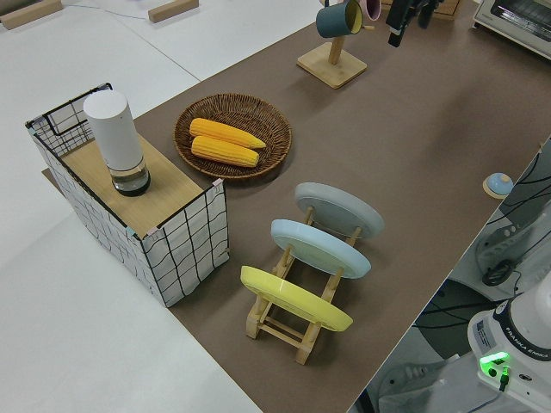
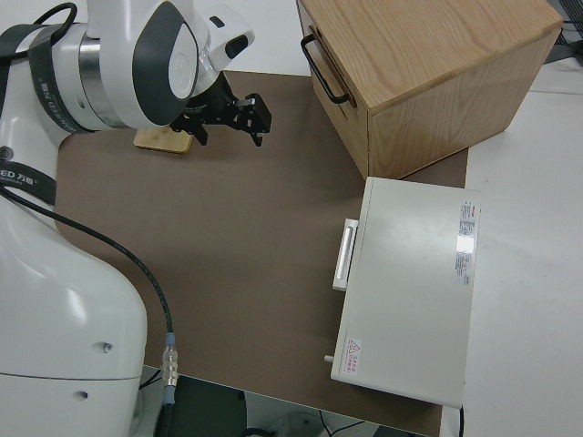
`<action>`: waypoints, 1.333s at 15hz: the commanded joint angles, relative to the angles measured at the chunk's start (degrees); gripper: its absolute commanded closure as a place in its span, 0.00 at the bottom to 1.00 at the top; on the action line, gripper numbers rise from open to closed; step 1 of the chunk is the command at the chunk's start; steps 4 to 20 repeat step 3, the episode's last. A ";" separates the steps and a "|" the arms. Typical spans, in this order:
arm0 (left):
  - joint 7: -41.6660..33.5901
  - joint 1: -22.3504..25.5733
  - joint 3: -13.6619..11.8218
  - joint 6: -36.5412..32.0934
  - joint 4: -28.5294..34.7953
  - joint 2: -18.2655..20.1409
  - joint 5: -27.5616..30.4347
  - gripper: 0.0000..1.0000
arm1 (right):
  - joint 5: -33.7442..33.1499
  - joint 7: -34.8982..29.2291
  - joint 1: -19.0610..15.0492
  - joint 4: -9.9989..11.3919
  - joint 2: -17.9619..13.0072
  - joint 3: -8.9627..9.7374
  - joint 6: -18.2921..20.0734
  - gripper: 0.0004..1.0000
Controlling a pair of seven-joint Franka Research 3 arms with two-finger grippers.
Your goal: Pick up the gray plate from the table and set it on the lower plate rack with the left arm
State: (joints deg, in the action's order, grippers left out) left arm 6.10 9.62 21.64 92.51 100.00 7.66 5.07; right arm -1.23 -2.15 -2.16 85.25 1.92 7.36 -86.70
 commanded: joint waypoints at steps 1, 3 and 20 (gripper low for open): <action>-1.53 -0.31 -0.72 1.10 1.34 1.22 0.73 0.00 | -0.17 -0.75 -1.27 -1.14 0.54 1.16 0.92 0.02; -1.53 -0.31 -0.72 1.10 1.34 1.22 0.73 0.00 | -0.17 -0.75 -1.27 -1.22 0.54 1.16 0.92 0.02; -1.53 -0.31 -0.72 1.10 1.34 1.22 0.73 0.00 | -0.17 -0.75 -1.27 -1.22 0.54 1.16 0.92 0.02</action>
